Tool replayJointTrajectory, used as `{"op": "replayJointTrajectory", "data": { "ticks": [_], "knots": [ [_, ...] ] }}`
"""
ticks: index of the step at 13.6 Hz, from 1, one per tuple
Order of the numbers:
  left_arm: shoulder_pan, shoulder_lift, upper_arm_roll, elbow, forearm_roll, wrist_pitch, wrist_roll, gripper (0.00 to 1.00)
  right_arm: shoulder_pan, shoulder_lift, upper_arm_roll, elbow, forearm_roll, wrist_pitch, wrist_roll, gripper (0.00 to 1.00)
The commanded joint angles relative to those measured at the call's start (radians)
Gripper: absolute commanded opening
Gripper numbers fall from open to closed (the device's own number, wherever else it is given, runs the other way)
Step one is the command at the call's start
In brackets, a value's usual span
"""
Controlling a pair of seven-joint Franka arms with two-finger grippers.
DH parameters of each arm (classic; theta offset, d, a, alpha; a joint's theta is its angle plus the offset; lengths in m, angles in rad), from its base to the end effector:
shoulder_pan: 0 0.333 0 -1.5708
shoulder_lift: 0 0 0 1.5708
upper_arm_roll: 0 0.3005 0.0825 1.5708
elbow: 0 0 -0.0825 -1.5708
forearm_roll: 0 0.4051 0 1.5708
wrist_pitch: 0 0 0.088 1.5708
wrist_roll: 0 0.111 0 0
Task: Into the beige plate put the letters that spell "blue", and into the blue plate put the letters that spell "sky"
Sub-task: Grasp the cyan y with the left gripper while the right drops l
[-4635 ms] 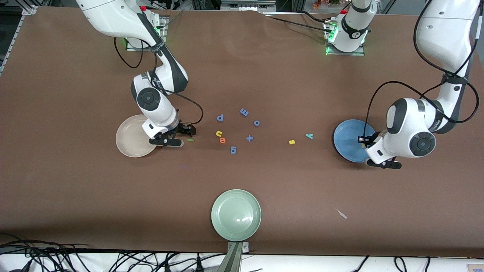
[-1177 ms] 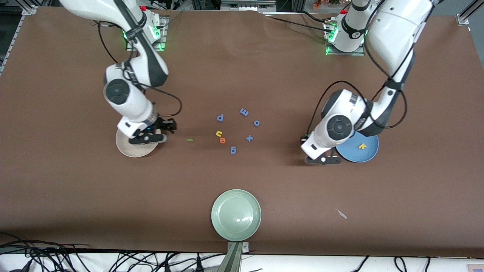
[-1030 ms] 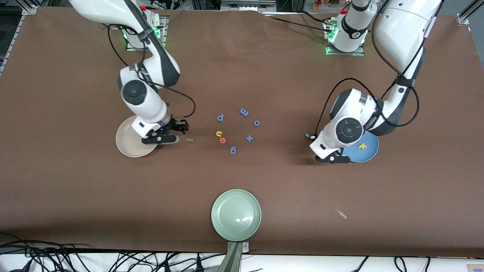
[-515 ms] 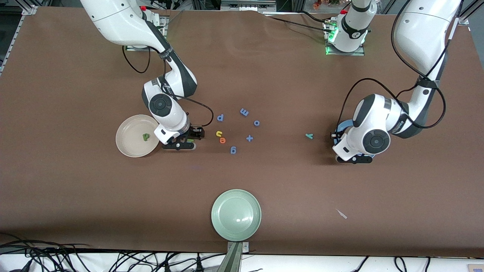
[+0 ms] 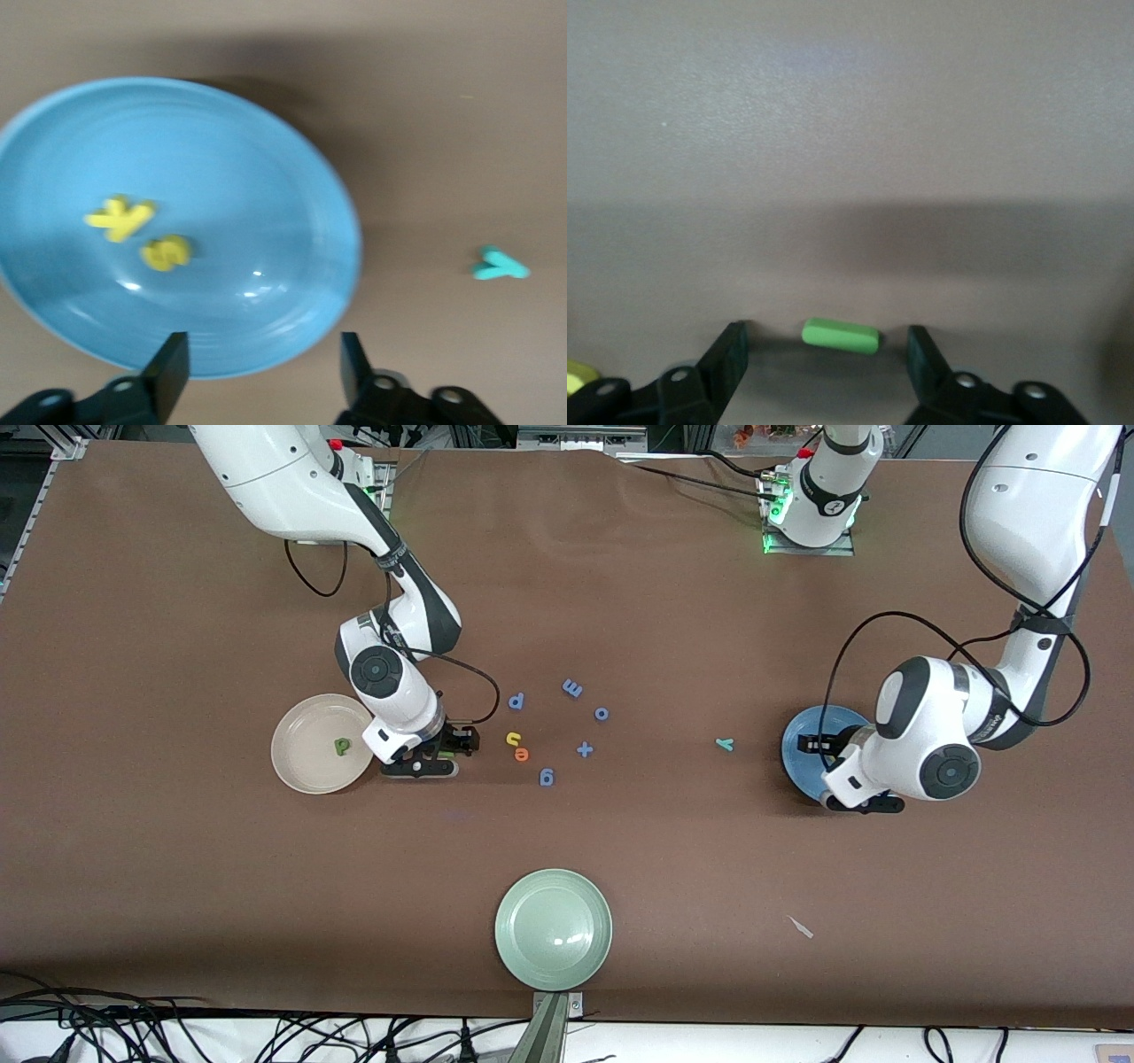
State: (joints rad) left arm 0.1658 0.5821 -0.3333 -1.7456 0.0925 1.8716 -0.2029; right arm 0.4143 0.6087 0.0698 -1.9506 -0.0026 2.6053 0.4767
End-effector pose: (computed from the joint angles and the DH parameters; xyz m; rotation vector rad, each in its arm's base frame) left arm 0.6132 -0.0884 0.1990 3.0403 0.0018 -0.6705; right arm 0.5526 0.2908 0.1334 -3.0856 0.0059 -0.0376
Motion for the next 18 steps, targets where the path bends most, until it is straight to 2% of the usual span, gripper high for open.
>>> {"op": "replayJointTrajectory", "data": {
  "ticks": [1, 2, 3, 5, 7, 8, 11, 12, 14, 16, 18],
  "knots": [
    [-0.031, 0.002, -0.068, -0.003, -0.019, -0.009, -0.21, 1.0, -0.005, 0.005, -0.001, -0.014, -0.008, 0.024, 0.008, 0.82],
    [-0.052, 0.008, -0.069, -0.009, -0.019, -0.008, -0.281, 1.0, -0.005, 0.005, -0.002, -0.016, -0.007, 0.024, 0.007, 0.79],
    [-0.064, 0.016, -0.07, -0.017, -0.02, 0.004, -0.318, 1.0, -0.005, 0.002, -0.002, -0.019, -0.008, 0.024, 0.007, 0.72],
    [-0.104, 0.022, -0.07, -0.034, -0.022, 0.05, -0.465, 1.0, -0.005, -0.003, -0.002, -0.022, -0.008, 0.024, 0.005, 0.42],
    [-0.127, 0.031, -0.07, -0.052, -0.022, 0.127, -0.619, 0.99, -0.005, -0.007, -0.002, -0.027, -0.008, 0.021, 0.006, 0.06],
    [-0.127, 0.03, -0.069, -0.078, -0.014, 0.185, -0.668, 0.99, -0.005, -0.012, -0.002, -0.028, -0.008, 0.021, 0.007, 0.0],
    [-0.126, -0.014, -0.069, -0.219, -0.01, 0.426, -0.745, 0.97, -0.005, -0.049, -0.004, -0.028, -0.008, -0.007, -0.006, 0.0],
    [-0.124, -0.015, -0.069, -0.228, -0.01, 0.448, -0.75, 0.93, -0.005, -0.066, -0.011, -0.025, -0.008, -0.049, -0.012, 0.0],
    [-0.124, -0.01, -0.067, -0.229, -0.01, 0.452, -0.75, 0.76, -0.049, -0.133, -0.013, -0.025, -0.008, -0.147, -0.094, 0.0],
    [-0.124, -0.002, -0.066, -0.229, -0.008, 0.462, -0.75, 0.74, -0.119, -0.213, -0.013, -0.034, -0.008, -0.267, -0.241, 0.0],
    [-0.121, 0.002, -0.064, -0.229, -0.008, 0.466, -0.75, 0.7, -0.175, -0.283, -0.033, -0.097, -0.008, -0.287, -0.349, 0.0]
  ]
}}
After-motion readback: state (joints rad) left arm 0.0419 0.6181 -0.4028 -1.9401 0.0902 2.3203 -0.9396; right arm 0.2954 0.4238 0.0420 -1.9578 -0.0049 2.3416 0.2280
